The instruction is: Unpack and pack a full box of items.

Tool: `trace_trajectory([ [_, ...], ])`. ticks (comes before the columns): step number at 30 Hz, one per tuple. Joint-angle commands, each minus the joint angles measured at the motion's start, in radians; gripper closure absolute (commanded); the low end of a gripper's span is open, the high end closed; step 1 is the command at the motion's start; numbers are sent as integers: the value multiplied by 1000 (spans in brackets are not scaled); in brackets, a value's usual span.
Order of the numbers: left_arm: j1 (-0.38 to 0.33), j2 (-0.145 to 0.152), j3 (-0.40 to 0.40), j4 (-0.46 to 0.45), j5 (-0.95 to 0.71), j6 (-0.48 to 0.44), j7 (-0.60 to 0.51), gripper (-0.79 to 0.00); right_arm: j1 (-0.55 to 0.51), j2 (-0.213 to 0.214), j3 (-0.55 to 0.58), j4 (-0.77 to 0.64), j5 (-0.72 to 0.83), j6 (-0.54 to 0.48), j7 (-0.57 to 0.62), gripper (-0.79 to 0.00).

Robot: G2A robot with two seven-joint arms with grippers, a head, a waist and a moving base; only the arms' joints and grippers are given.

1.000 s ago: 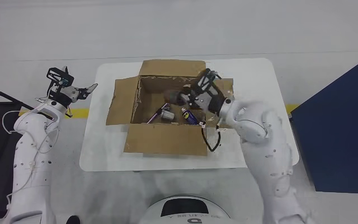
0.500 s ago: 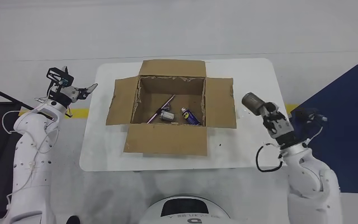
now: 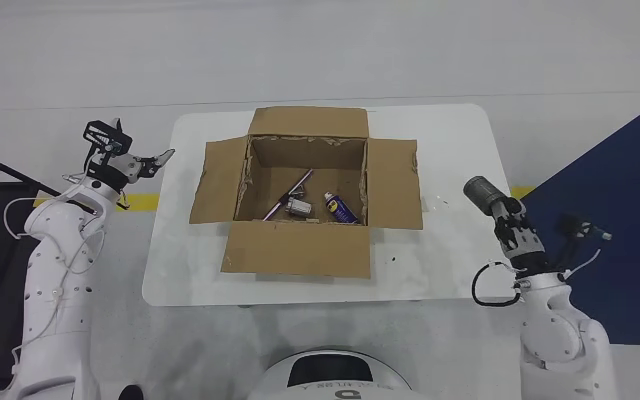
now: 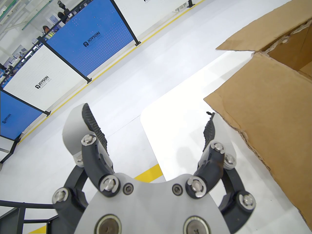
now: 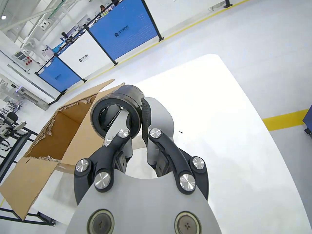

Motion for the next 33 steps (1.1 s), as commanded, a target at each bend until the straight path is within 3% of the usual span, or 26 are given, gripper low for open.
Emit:
trace_trajectory([
  [1, 0, 0, 0, 0, 0, 0, 0, -785, 14, -1, -15, -3, -46, 41, -12, 0],
  [5, 0, 0, 0, 0, 0, 0, 0, -785, 59, -4, -107, -9, -238, 202, -3, 0],
  [9, 0, 0, 0, 0, 0, 0, 0, -785, 77, 2, -136, -24, -459, 347, 168, 0],
  [12, 0, 0, 0, 0, 0, 0, 0, -785, 94, 6, -148, -12, -550, 392, 283, 0],
  [20, 0, 0, 0, 0, 0, 0, 0, -785, 232, 26, -162, 117, -687, 326, 623, 0],
  [25, 0, 0, 0, 0, 0, 0, 0, -785, 279, 28, -172, 170, -712, 362, 652, 0],
  [33, 0, 0, 0, 0, 0, 0, 0, -785, 266, 30, -146, 142, -636, 347, 649, 0],
])
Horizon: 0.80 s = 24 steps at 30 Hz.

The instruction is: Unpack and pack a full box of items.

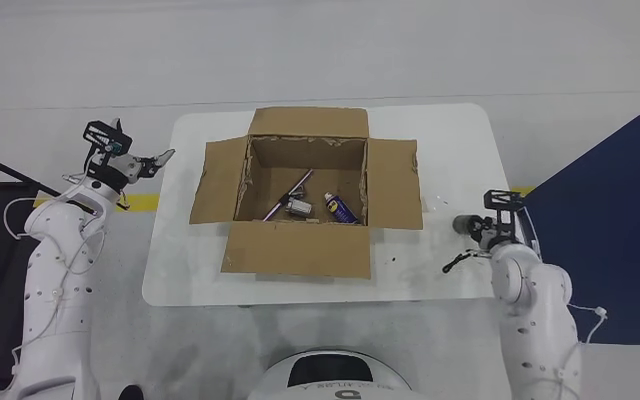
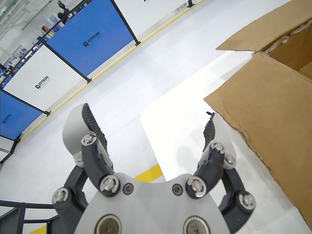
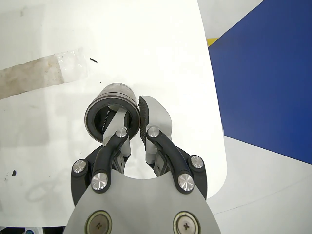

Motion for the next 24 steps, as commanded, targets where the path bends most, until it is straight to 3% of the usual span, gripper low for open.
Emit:
trace_trajectory([
  [1, 0, 0, 0, 0, 0, 0, 0, -785, -8, 1, 10, -12, 29, -11, -2, 0],
  [6, 0, 0, 0, 0, 0, 0, 0, -785, -28, 5, 33, -38, 61, -46, 15, 0],
  [17, 0, 0, 0, 0, 0, 0, 0, -785, 1, 12, 18, -31, 35, -31, 54, -231],
  [24, 0, 0, 0, 0, 0, 0, 0, -785, -71, 14, 66, -136, 165, -97, -39, -326],
])
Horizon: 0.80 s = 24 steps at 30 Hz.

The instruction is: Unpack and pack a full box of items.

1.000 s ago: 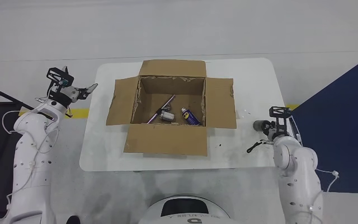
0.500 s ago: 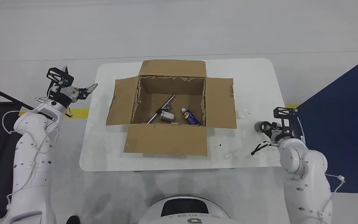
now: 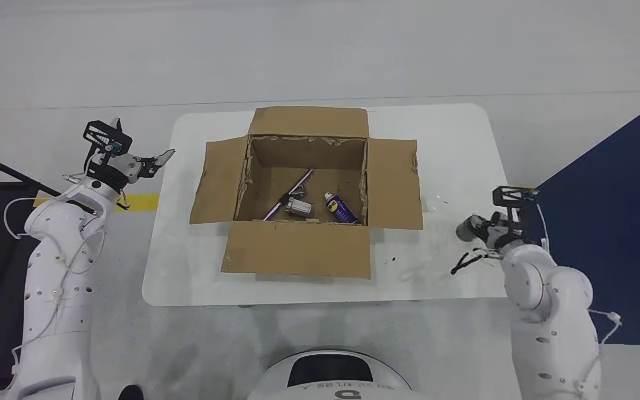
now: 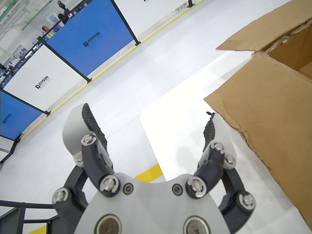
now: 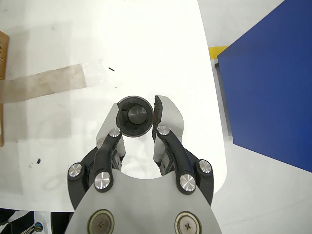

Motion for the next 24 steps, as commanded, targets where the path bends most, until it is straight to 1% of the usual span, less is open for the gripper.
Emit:
trace_trajectory([
  [1, 0, 0, 0, 0, 0, 0, 0, -785, -36, 0, 23, -45, 72, -38, -43, -360],
  [2, 0, 0, 0, 0, 0, 0, 0, -785, -61, 0, 36, -71, 118, -75, -68, -529],
  [3, 0, 0, 0, 0, 0, 0, 0, -785, -86, 1, 46, -101, 166, -127, -95, -785],
  [5, 0, 0, 0, 0, 0, 0, 0, -785, -138, 3, 66, -140, 268, -242, -128, -785],
  [6, 0, 0, 0, 0, 0, 0, 0, -785, -151, 4, 76, -147, 295, -271, -130, -785],
  [18, 0, 0, 0, 0, 0, 0, 0, -785, -151, 4, 76, -147, 295, -271, -130, -785],
  [19, 0, 0, 0, 0, 0, 0, 0, -785, -148, 3, 70, -142, 318, -277, -143, -785],
  [21, 0, 0, 0, 0, 0, 0, 0, -785, -149, 4, 60, -176, 392, -329, -177, -785],
  [22, 0, 0, 0, 0, 0, 0, 0, -785, -151, 6, 44, -212, 413, -361, -166, -785],
  [24, 0, 0, 0, 0, 0, 0, 0, -785, -144, 9, 13, -274, 406, -359, -126, -785],
])
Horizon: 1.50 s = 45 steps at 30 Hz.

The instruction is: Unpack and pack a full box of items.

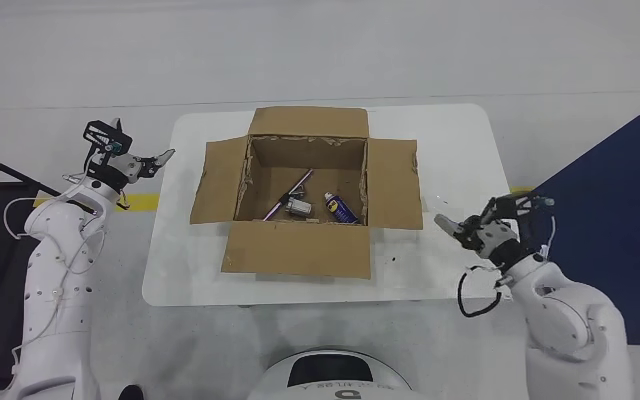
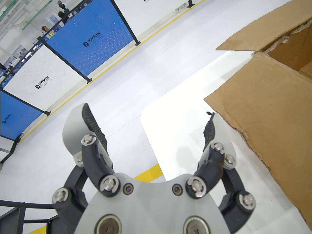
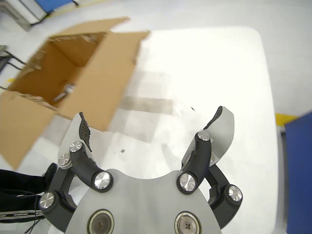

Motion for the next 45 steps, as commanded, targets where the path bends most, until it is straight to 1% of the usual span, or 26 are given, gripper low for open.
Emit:
trace_trajectory([
  [1, 0, 0, 0, 0, 0, 0, 0, -785, 13, 2, -40, -61, -15, 26, 43, -785],
  [5, 0, 0, 0, 0, 0, 0, 0, -785, 89, 5, -181, -129, -46, 93, 141, -785],
  [7, 0, 0, 0, 0, 0, 0, 0, -785, 152, 6, -269, -131, -90, 135, 193, -785],
  [8, 0, 0, 0, 0, 0, 0, 0, -785, 191, 6, -326, -125, -107, 139, 229, -785],
  [9, 0, 0, 0, 0, 0, 0, 0, -785, 235, 6, -385, -106, -99, 128, 272, -785],
  [12, 0, 0, 0, 0, 0, 0, 0, -785, 416, 0, -520, -16, -119, 204, 399, -785],
  [13, 0, 0, 0, 0, 0, 0, 0, -785, 481, -4, -566, 25, -104, 233, 430, -785],
  [14, 0, 0, 0, 0, 0, 0, 0, -785, 547, -9, -602, 69, -121, 278, 464, -785],
  [15, 0, 0, 0, 0, 0, 0, 0, -785, 611, -14, -647, 106, -151, 314, 493, -785],
  [17, 0, 0, 0, 0, 0, 0, 0, -785, 722, -28, -729, 191, -157, 380, 530, -785],
  [20, 0, 0, 0, 0, 0, 0, 0, -785, 849, -46, -821, 299, -176, 455, 601, -785],
  [21, 0, 0, 0, 0, 0, 0, 0, -785, 865, -49, -834, 305, -168, 467, 607, -785],
  [42, 0, 0, 0, 0, 0, 0, 0, -785, 865, -49, -834, 305, -168, 467, 607, -785],
  [43, 0, 0, 0, 0, 0, 0, 0, -785, 864, -50, -838, 338, -176, 471, 602, -785],
  [45, 0, 0, 0, 0, 0, 0, 0, -785, 894, -57, -855, 428, -164, 505, 581, -785],
])
